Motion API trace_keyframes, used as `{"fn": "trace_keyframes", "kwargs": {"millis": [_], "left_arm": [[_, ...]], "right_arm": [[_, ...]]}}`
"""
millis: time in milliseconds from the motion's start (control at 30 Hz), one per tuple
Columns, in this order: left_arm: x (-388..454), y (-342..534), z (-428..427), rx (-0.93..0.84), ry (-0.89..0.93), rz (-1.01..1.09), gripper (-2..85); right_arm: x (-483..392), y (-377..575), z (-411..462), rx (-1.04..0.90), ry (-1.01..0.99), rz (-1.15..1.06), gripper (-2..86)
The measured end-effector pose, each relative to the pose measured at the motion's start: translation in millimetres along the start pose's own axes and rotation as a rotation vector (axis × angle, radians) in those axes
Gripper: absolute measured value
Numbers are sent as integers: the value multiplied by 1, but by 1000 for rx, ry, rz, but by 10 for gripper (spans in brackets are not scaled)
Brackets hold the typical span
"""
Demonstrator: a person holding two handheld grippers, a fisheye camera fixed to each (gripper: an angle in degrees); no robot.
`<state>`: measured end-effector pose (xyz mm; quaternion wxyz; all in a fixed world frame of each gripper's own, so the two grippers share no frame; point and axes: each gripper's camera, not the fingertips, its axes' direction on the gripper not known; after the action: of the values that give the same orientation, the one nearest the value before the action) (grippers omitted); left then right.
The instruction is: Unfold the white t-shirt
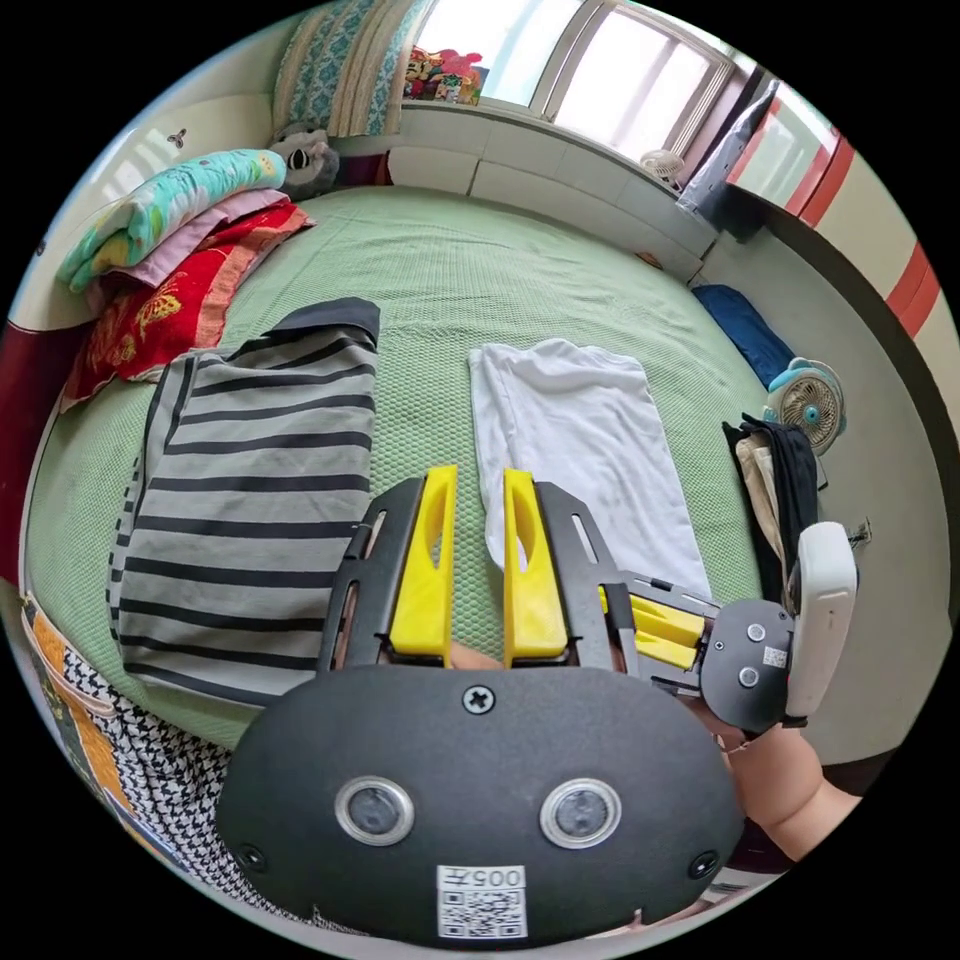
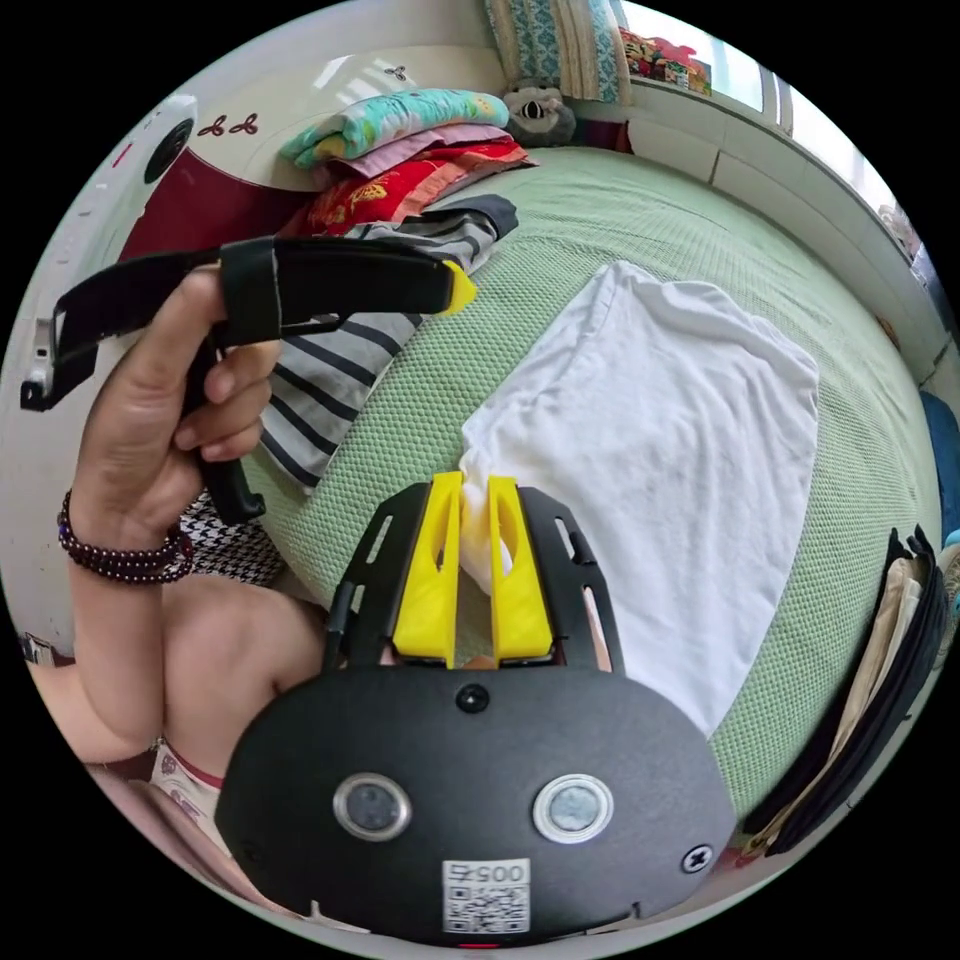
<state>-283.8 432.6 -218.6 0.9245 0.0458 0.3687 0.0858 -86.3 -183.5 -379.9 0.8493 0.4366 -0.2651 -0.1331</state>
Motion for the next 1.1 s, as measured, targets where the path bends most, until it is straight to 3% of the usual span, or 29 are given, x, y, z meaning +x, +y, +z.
{"fn": "trace_keyframes", "kwargs": {"millis": [333, 467, 600, 1100], "left_arm": [[11, -8, 24, -49, -15, 57, 81], [18, -10, 32, -54, -74, 86, 79], [23, -14, 40, -57, -78, 94, 79], [26, -27, 63, -43, -44, 90, 69]], "right_arm": [[58, 8, -51, 104, -151, 97, 6], [76, 9, -47, 55, -240, 112, 28], [70, 7, -41, -24, -216, 57, 49], [41, 20, -60, -22, -68, -135, 106]]}}
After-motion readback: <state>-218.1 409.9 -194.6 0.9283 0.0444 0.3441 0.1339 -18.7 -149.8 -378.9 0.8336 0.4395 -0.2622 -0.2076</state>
